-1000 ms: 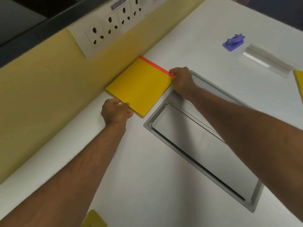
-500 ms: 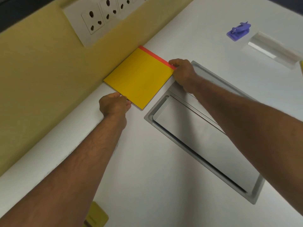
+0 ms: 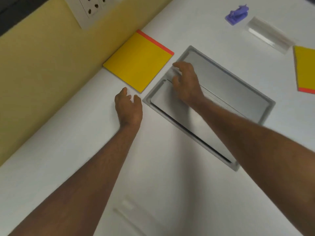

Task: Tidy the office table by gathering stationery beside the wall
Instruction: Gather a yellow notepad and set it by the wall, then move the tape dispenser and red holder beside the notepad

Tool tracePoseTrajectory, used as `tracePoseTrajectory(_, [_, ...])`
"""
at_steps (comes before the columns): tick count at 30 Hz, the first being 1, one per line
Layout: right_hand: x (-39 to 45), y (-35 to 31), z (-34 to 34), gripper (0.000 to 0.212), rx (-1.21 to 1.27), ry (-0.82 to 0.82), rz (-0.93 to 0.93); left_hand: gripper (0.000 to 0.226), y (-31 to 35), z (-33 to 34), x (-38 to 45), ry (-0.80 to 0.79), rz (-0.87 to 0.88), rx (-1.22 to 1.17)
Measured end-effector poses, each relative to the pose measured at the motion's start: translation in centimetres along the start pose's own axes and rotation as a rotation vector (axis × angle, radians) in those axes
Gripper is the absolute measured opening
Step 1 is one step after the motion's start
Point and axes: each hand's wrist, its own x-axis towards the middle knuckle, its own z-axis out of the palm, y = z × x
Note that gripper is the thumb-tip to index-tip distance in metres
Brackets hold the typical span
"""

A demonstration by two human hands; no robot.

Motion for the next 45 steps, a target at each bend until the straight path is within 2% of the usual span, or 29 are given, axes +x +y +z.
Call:
tracePoseTrajectory(3, [-7.0,-0.2,-1.2,0.039,-0.122,-0.003,-0.033,0.053,-0.4,-1.1,-3.9,-0.119,0.076,0.124])
tracePoseTrajectory(9, [-20.1,-1.1,-4.0,0.038,-0.197,-0.002,0.078,0.048,-1.0,-4.1,-13.2,-0.288,0.156,0.233])
tracePoseTrajectory(14, [-30.1,-2.4,-6.5,0.038,-0.204,0.015,0.138,0.044,-1.9,-6.2,-22.7,-0.364,0.208,0.258])
tracePoseTrajectory(23, [-45.9,-3.7,-8.2,0.036,-0.154,0.009,0.229,0.040,-6.3,-9.1,-38.1,-0.427,0.149,0.227])
tracePoseTrajectory(29, [-53.7,-5.3,-7.5,0.037,-0.110,-0.005,0.261,0.040,-9.4,-12.4,-45.2,-0.395,0.112,0.230])
tracePoseTrajectory(35, [-58.5,-8.0,-6.4,0.038,-0.077,-0.059,0.225,0.042,-11.1,-15.7,-48.4,-0.334,0.132,0.226])
tracePoseTrajectory(41, [-58.9,-10.6,-5.3,0.040,-0.056,-0.104,0.176,0.044,-11.8,-18.8,-49.3,-0.235,0.120,0.197])
tracePoseTrajectory(45, [-57.4,-12.6,-3.8,0.041,-0.072,-0.154,0.180,0.045,-12.8,-20.7,-47.7,-0.170,0.053,0.227])
